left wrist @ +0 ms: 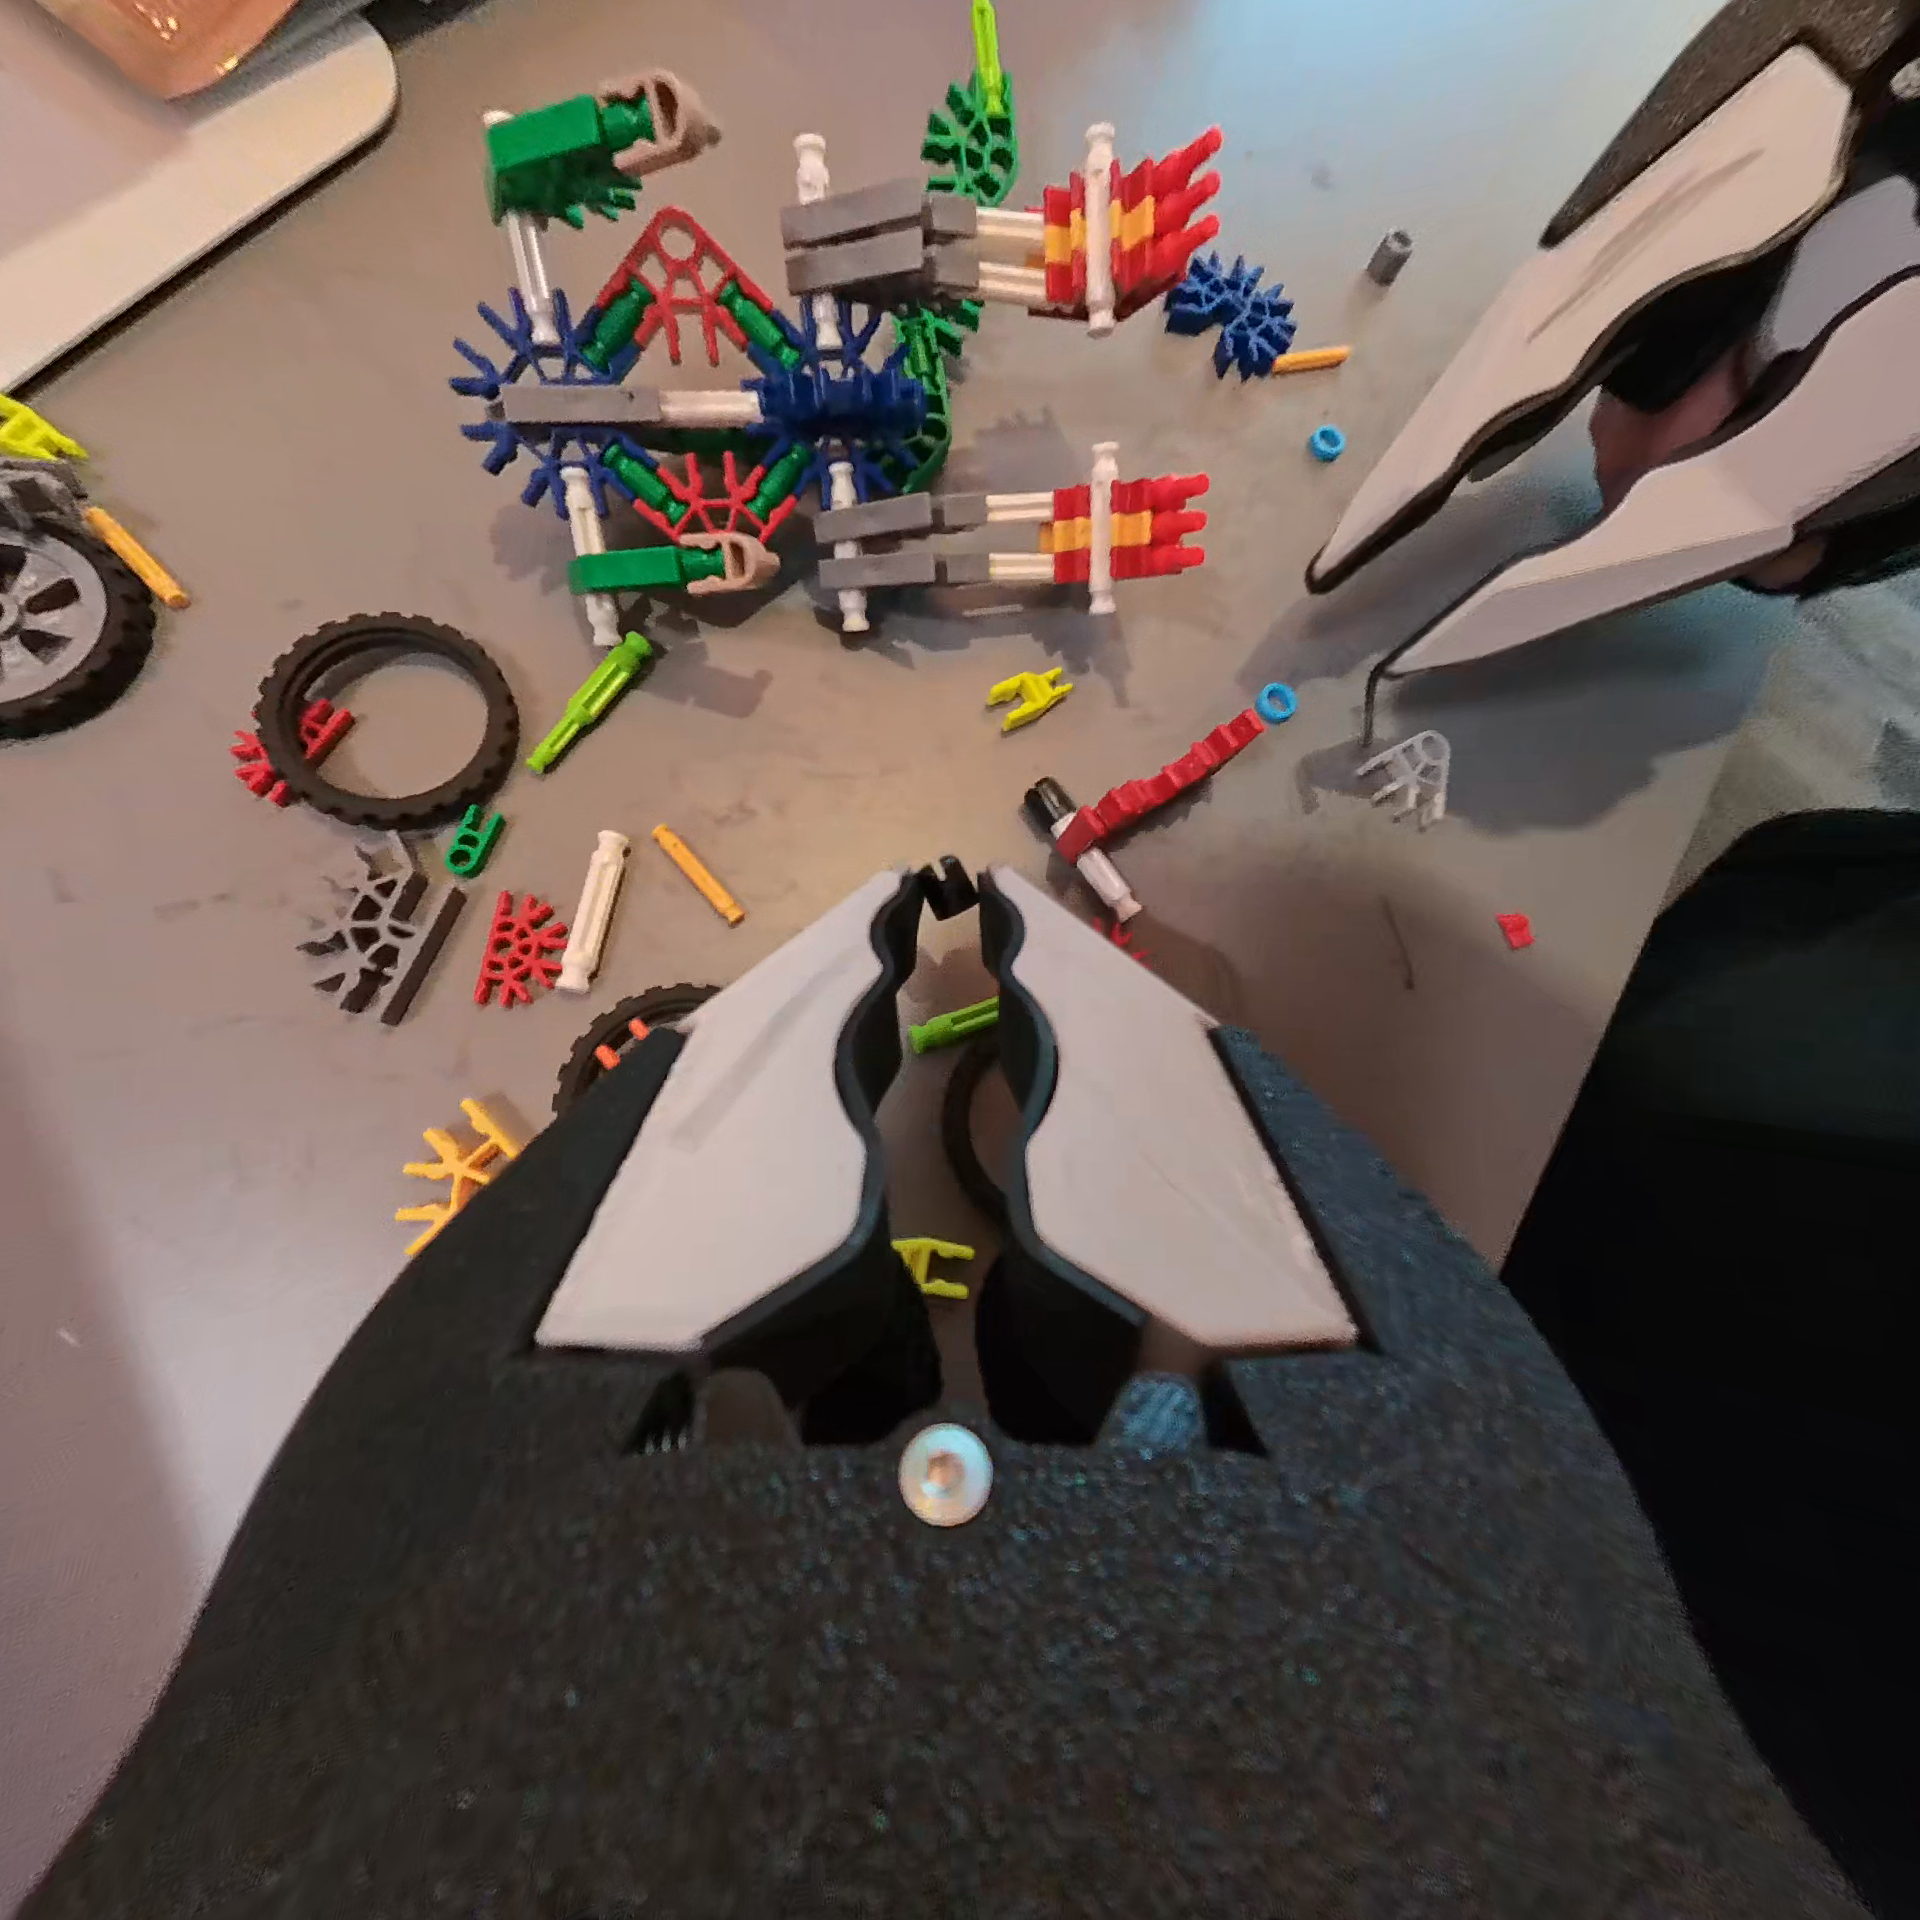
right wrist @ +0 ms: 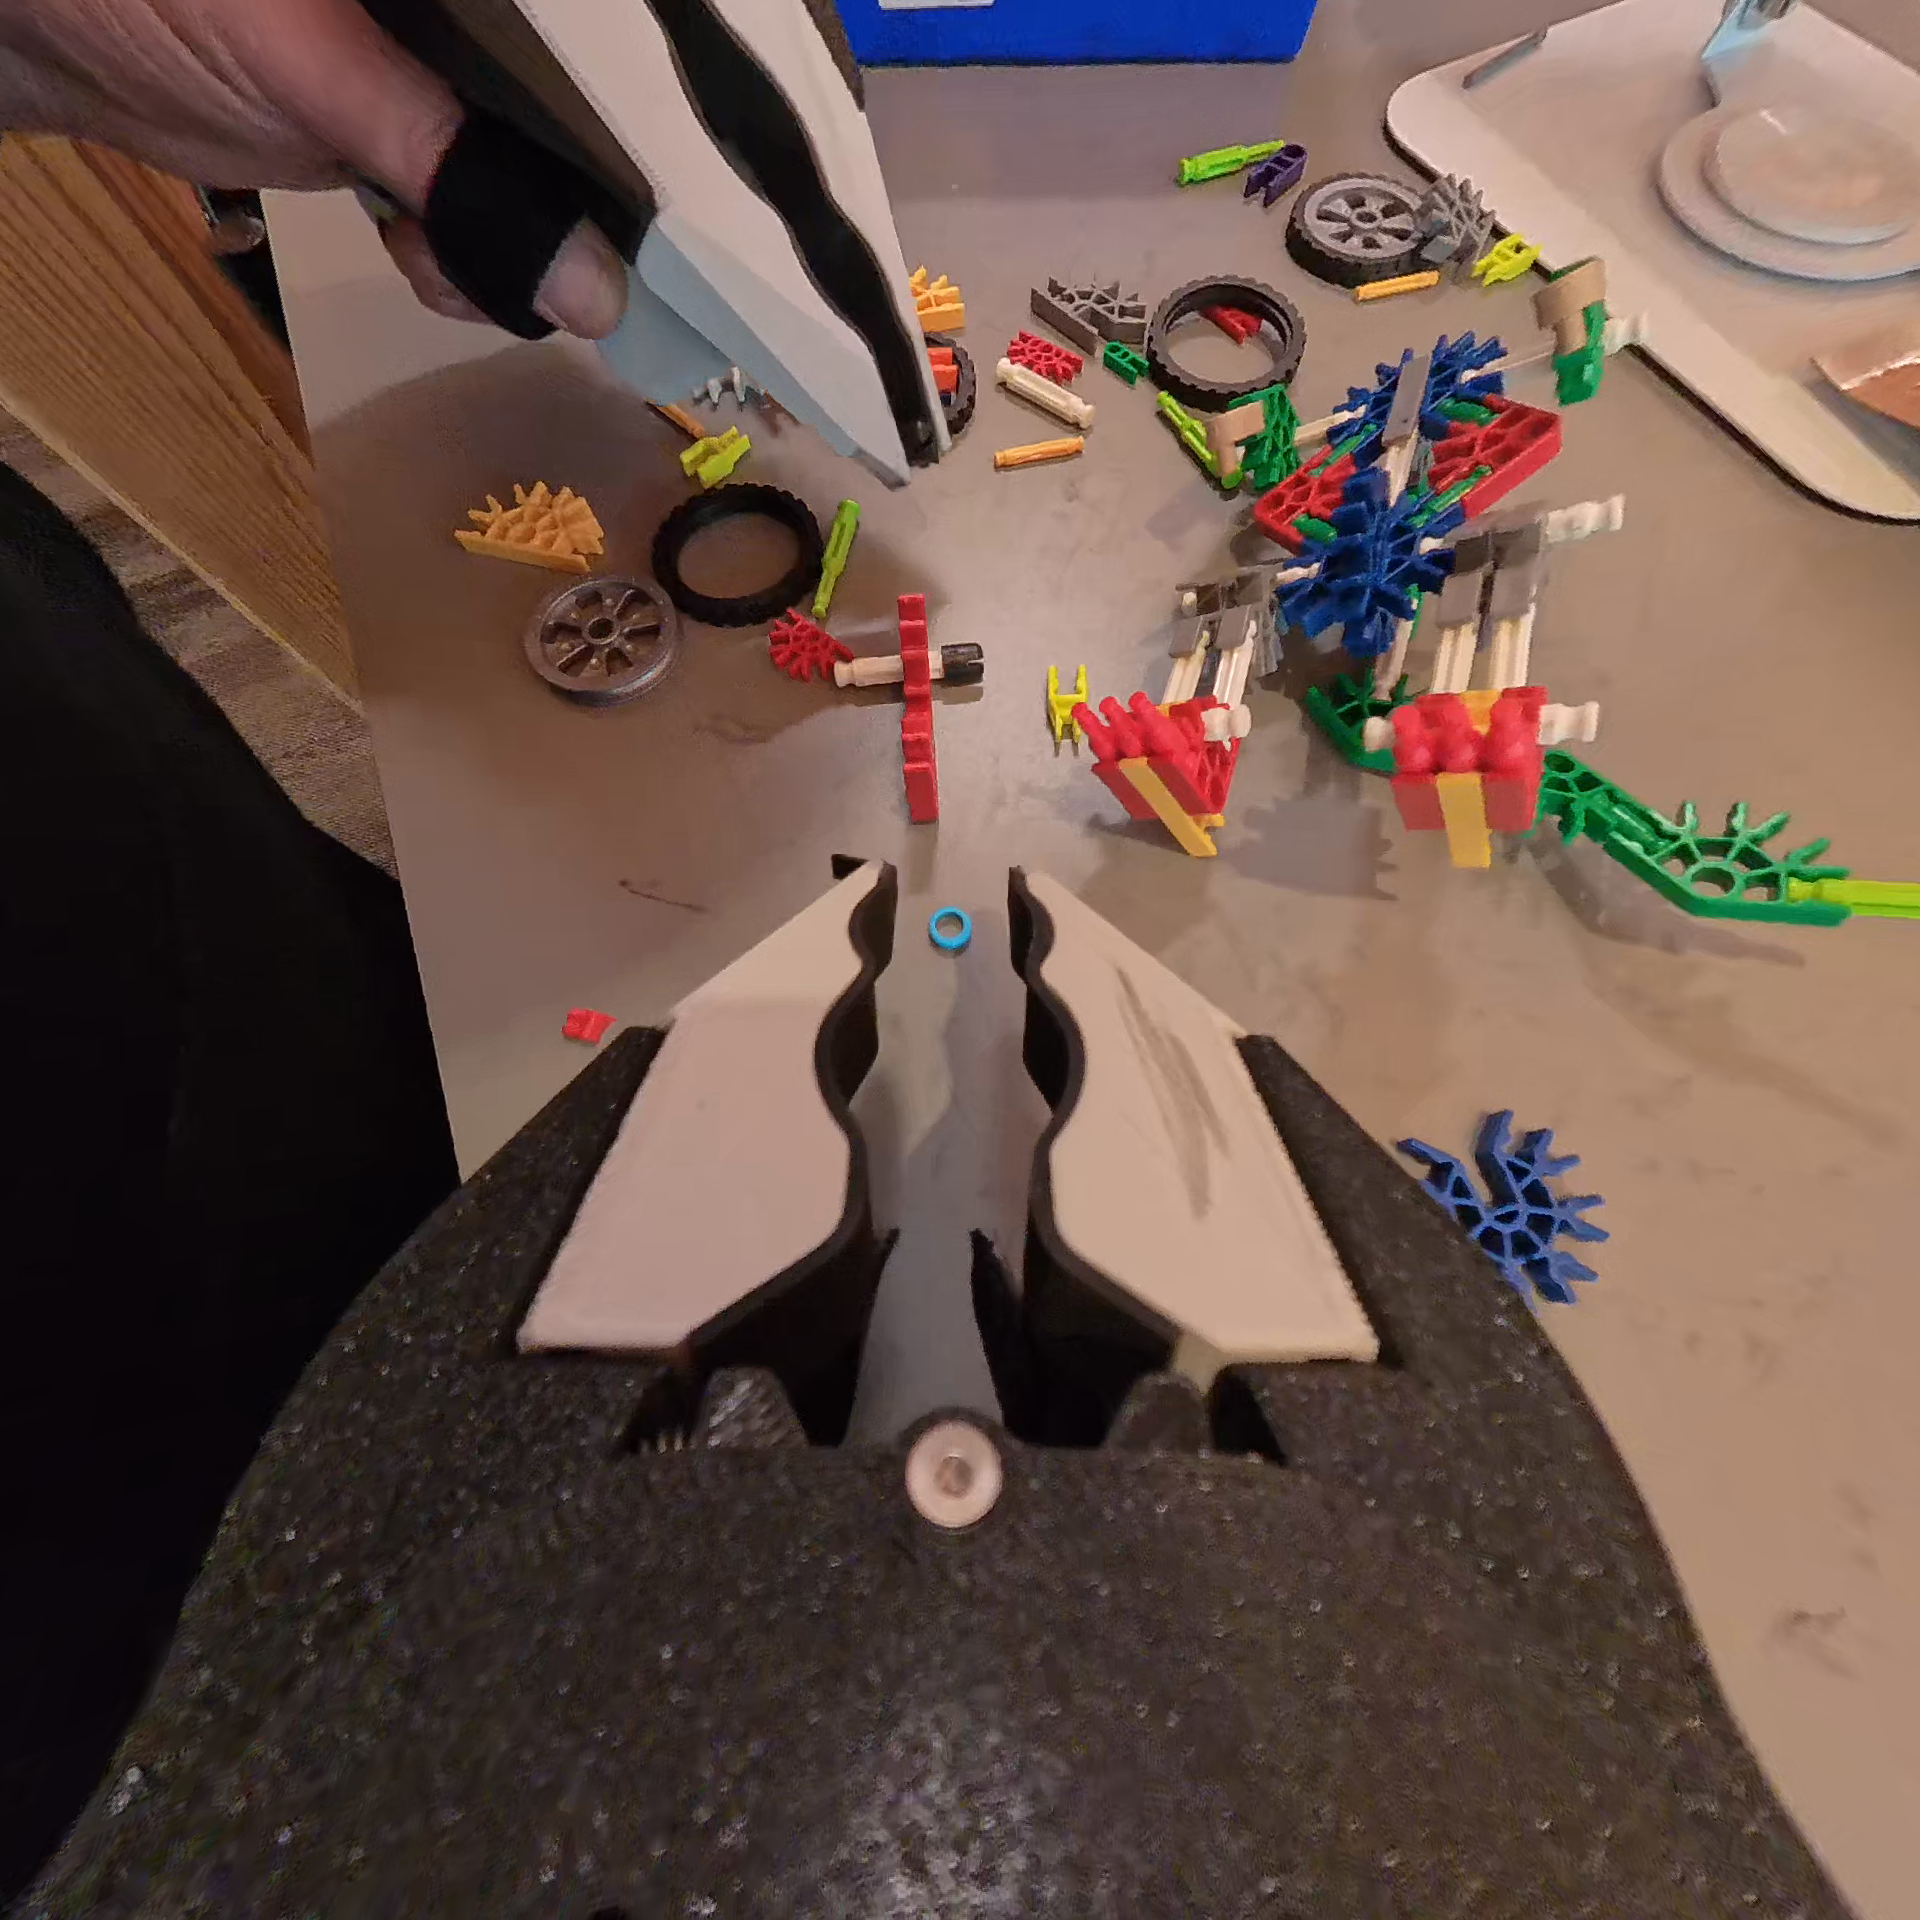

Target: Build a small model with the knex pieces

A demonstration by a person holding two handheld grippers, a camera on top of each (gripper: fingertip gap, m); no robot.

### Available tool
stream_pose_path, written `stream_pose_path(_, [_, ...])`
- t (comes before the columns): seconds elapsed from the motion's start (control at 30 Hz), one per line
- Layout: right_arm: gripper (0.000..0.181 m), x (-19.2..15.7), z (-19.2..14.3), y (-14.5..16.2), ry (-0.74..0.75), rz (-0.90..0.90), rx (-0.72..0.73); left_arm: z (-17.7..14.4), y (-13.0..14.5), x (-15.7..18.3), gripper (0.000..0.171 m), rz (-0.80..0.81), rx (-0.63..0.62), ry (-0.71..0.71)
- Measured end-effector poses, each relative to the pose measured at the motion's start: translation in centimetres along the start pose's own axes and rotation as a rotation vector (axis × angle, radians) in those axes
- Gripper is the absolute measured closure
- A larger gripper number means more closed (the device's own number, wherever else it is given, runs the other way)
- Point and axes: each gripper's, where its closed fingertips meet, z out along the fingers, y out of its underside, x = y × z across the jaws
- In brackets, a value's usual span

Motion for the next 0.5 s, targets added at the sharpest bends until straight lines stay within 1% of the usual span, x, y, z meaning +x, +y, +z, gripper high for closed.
stream_pose_path(0.13, [0.16, -0.3, 0.3, 0.2, 0.016, -0.008, -0.006, 1.0, 0.6, 0.0, 0.162, 0.014, -0.048, -0.006])
stream_pose_path(0.23, [0.16, -0.4, 0.4, 0.2, 0.029, -0.015, -0.011, 1.5, 0.8, 0.2, 0.162, 0.022, -0.052, -0.006])
stream_pose_path(0.3, [0.16, -0.6, 0.5, -0.3, 0.031, -0.017, -0.002, 1.6, 1.0, -0.3, 0.162, 0.038, -0.053, -0.043])
stream_pose_path(0.4, [0.16, -0.9, 0.6, -1.1, 0.029, -0.011, 0.021, 1.7, 1.5, -0.4, 0.162, 0.036, -0.071, -0.031])
stream_pose_path(0.47, [0.16, -1.0, 0.9, -1.1, 0.029, -0.011, 0.02, 1.7, 1.5, -0.3, 0.158, 0.033, -0.083, -0.015])
stream_pose_path(0.5, [0.16, -1.0, 0.9, -1.1, 0.028, -0.011, 0.019, 1.5, 1.3, -0.5, 0.151, 0.03, -0.081, -0.024])
